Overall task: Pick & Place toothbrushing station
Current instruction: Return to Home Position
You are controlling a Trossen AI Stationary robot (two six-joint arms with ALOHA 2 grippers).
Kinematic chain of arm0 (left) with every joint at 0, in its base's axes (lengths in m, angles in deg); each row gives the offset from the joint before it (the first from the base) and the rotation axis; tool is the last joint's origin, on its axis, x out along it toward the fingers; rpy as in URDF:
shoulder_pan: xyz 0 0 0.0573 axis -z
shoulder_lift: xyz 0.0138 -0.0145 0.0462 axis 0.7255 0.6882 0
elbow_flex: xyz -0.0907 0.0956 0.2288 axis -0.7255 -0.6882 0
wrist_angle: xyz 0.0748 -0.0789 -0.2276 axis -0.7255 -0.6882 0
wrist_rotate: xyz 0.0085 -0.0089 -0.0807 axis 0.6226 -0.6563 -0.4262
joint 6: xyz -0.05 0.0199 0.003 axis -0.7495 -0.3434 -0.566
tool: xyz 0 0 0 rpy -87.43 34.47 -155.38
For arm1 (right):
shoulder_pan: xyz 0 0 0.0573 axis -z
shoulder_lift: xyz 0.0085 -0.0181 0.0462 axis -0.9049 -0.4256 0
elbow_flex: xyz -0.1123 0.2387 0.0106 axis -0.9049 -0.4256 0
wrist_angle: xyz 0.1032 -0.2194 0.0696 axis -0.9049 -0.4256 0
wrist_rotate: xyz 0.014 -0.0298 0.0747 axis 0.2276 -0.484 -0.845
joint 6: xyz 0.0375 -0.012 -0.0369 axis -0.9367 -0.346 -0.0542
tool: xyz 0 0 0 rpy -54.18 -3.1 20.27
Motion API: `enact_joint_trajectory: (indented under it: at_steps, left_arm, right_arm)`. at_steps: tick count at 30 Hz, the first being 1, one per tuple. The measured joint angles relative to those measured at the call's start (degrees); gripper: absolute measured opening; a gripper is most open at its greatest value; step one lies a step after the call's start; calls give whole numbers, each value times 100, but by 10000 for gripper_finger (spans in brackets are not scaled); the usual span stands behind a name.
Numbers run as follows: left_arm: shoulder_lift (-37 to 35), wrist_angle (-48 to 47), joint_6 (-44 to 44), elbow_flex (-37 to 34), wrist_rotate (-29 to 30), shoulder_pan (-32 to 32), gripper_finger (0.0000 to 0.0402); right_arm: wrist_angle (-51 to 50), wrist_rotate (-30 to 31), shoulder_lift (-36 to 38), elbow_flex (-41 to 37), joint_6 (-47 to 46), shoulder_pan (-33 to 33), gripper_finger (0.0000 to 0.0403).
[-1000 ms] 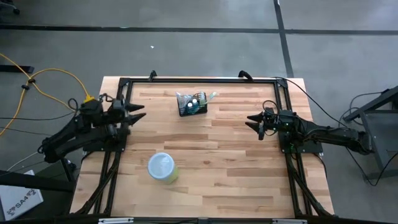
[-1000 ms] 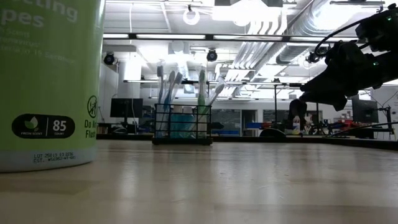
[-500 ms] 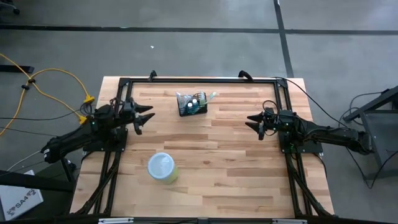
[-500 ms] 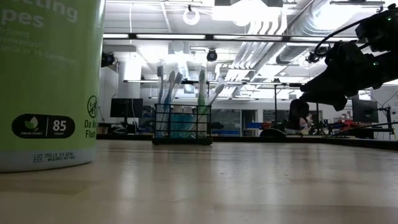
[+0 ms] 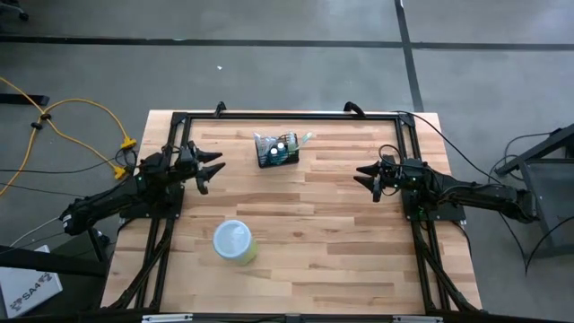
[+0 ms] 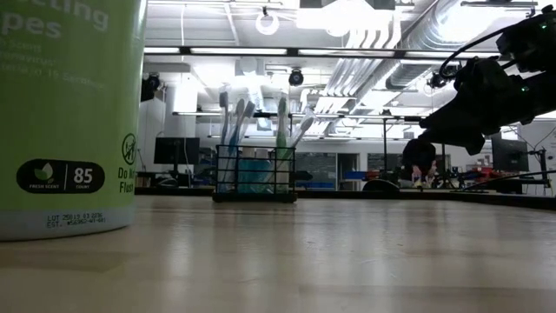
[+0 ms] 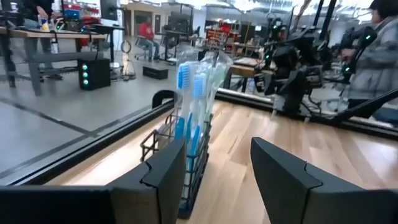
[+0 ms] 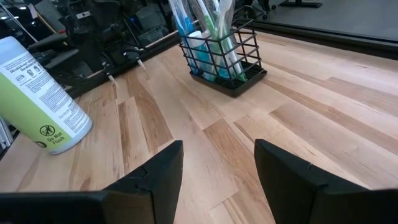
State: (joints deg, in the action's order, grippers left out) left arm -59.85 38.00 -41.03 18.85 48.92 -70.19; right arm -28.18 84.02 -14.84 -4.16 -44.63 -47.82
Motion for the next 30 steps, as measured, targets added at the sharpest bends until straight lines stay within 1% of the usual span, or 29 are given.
enact_joint_trajectory:
  at_steps: [6, 30]
  left_arm:
    - [2, -55, 38, -11, 220, 0, 175]
    - [2, 51, 133, -22, 225, 0, 175]
  right_arm:
    - [-2, 0, 0, 0, 0, 0, 190]
    - [-2, 0, 0, 0, 0, 0, 190]
